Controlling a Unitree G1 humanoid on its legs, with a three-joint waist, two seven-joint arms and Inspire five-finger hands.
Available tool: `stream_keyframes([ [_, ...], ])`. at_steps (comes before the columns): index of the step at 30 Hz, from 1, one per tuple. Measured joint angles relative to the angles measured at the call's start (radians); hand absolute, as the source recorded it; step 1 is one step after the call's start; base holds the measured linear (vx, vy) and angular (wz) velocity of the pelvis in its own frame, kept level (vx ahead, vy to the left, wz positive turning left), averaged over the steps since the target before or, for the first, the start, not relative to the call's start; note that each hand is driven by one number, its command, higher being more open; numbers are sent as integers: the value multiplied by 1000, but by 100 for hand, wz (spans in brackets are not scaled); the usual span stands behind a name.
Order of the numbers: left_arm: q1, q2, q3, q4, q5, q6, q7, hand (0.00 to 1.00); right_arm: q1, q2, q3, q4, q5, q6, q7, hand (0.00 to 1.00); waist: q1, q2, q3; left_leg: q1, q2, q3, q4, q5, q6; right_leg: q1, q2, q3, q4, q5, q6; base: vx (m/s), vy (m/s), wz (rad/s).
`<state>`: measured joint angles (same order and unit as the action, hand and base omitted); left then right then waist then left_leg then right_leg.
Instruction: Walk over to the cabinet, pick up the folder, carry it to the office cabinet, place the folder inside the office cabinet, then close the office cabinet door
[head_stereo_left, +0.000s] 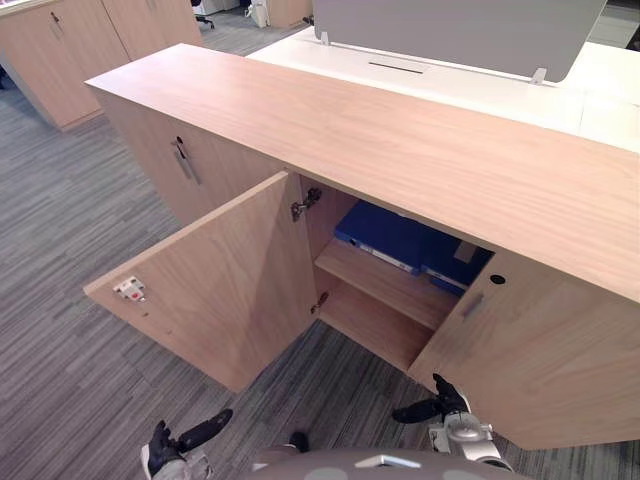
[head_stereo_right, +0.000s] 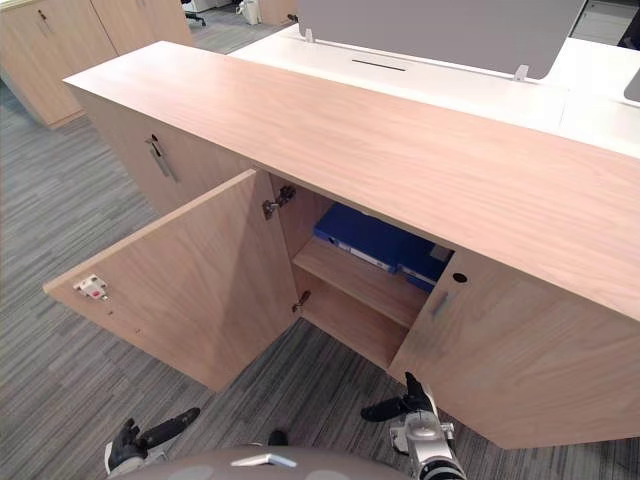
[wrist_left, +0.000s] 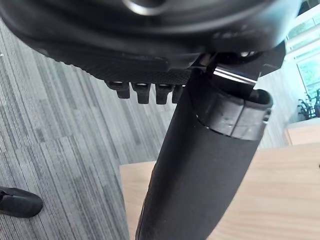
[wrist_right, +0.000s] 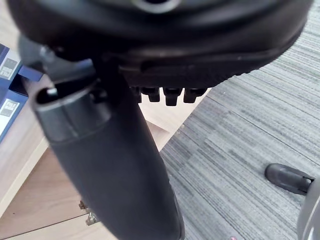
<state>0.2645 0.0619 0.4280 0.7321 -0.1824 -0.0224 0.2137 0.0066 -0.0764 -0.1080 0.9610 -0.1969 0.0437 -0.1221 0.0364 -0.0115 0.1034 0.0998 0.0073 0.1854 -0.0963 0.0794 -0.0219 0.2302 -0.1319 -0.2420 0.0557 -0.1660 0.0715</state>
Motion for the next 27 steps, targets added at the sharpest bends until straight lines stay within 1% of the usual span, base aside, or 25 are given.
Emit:
stream_keyframes([
  [2,-10,2,-21,0,7,0,4,100,-7,0,0,0,0,-1,-2,100,-1,-1,1,1,0,0,0,0,0,0,0,1,1,0,0,0,0,0],
  [6,-24,3,-56,-17,40,0,6,100,-14,1,1,0,0,-2,-9,100,-14,0,1,4,1,0,0,-3,-3,0,-1,2,7,0,0,-41,6,-1],
  [9,-24,3,-63,-42,41,0,6,100,-14,1,0,7,-5,-2,-10,100,-20,0,1,5,1,0,-1,-8,-8,0,-2,4,8,0,0,-46,11,-1],
  [10,-28,12,-45,-79,49,16,0,100,-12,0,-1,16,-7,-2,-10,100,-20,14,7,5,2,2,0,-11,-7,0,-6,7,3,0,0,-48,29,-4],
  [11,-36,31,5,-131,55,47,-16,100,-10,-1,-3,17,-7,-2,-9,100,-19,12,5,4,3,3,0,-12,-8,-2,-4,12,-1,2,1,-39,23,-6],
  [12,-36,56,48,-176,55,58,-20,100,-7,-1,-1,16,-5,-3,-7,100,-19,9,3,4,5,4,0,-13,-9,-2,-2,16,-5,4,0,-18,13,-16],
  [13,-44,164,116,-236,57,48,-15,100,2,-5,10,14,-4,-8,3,100,-13,3,-1,6,11,8,1,-15,-13,-1,5,26,-10,9,-5,8,-25,-26],
  [14,-76,351,143,-228,55,31,-2,100,19,-6,14,14,2,-12,7,100,6,-3,-4,12,21,18,1,-14,-13,0,13,37,-10,11,-8,21,-34,-26],
  [15,-98,443,146,-209,59,23,6,100,28,-8,13,14,3,-13,6,100,15,-6,-5,15,24,20,1,-14,-13,1,17,42,-10,12,-9,23,-59,-14],
  [16,-143,612,163,-182,75,5,38,100,40,-15,13,15,4,-13,6,100,20,-12,-9,16,28,19,1,-13,-14,-1,25,50,-5,13,-8,13,-50,-1],
  [17,-160,667,186,-181,80,-8,50,100,42,-19,13,15,4,-14,7,100,20,-11,-10,17,28,19,1,-13,-14,-2,26,54,-2,16,-9,3,-34,2],
  [18,-192,730,237,-185,89,-43,70,100,47,-31,12,15,4,-18,6,100,20,0,-15,16,28,19,0,-14,-14,-4,26,60,-3,22,-14,0,0,0],
  [19,-221,738,281,-204,110,-67,87,100,51,-49,12,14,4,-23,6,100,19,21,-25,16,27,19,0,-16,-12,-5,25,62,-3,34,-14,-15,49,0],
  [20,-227,734,296,-216,117,-74,92,100,51,-56,11,14,4,-24,6,100,17,29,-30,16,26,19,0,-17,-10,-6,24,62,-3,38,-15,-17,75,1],
  [21,-231,722,298,-241,130,-80,98,100,52,-66,11,14,4,-24,7,100,15,47,-34,15,20,19,-1,-22,-7,-6,19,62,-4,40,-14,-20,66,0],
  [22,-228,697,296,-258,158,-81,100,100,53,-69,10,15,3,-24,9,100,15,59,-39,14,16,19,-1,-27,-12,-6,15,61,-6,40,-13,-24,54,0],
  [24,-227,651,295,-263,183,-73,101,100,54,-60,10,15,3,-24,14,100,15,64,-43,13,16,19,-1,-28,-13,-5,15,61,-9,39,-13,-34,11,-1],
  [26,-219,618,295,-263,195,-53,100,100,53,-46,10,15,2,-24,16,100,16,53,-42,13,18,19,-1,-28,-13,-2,17,61,-18,39,-14,-40,-23,-3],
  [27,-206,605,295,-263,195,-39,100,100,54,-38,10,14,2,-24,20,100,16,37,-43,11,20,19,-1,-27,-14,-1,19,62,-25,39,-14,-37,-40,-3],
])
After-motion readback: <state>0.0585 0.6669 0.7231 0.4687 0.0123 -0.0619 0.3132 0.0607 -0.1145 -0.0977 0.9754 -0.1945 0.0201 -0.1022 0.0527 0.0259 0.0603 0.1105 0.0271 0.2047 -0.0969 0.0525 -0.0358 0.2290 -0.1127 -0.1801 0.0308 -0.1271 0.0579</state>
